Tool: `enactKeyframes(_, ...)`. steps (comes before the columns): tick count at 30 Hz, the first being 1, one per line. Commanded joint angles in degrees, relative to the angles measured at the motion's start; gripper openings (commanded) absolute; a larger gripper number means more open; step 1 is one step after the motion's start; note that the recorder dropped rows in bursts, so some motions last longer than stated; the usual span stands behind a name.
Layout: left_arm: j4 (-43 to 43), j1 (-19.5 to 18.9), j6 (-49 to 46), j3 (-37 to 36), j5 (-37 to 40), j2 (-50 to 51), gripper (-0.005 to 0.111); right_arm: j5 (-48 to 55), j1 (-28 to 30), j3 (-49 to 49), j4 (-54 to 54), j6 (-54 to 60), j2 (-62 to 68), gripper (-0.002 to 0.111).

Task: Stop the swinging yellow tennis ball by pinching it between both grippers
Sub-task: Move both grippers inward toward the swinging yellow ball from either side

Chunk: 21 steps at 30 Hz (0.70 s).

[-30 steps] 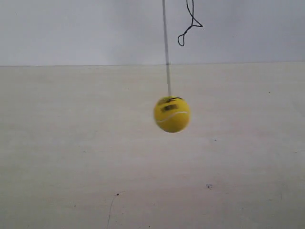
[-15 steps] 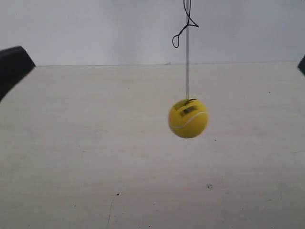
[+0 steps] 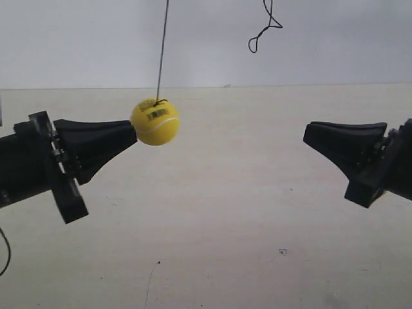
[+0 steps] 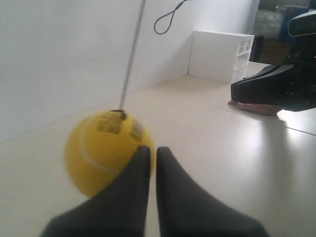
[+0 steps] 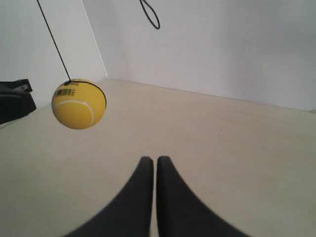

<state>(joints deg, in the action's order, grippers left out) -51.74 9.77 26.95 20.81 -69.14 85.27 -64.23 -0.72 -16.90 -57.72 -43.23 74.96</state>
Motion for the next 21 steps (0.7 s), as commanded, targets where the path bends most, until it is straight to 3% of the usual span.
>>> enactKeyframes(1,2.9,0.9,-4.4,3.9,-0.8,5.3,0.005,-0.7,-1.9,-4.2,-0.9,4.1,5.7,0.0)
enactKeyframes(11,-2.4,0.9,-7.8,10.4,-0.8,15.1,0.005,10.7,-14.4,-15.4,0.6,7.2,16.3,0.0)
enactKeyframes(21,-3.6,0.9,-7.8,14.4,-0.8,19.0,0.005,8.8,-16.4,-16.5,1.1,8.0,16.8,0.0)
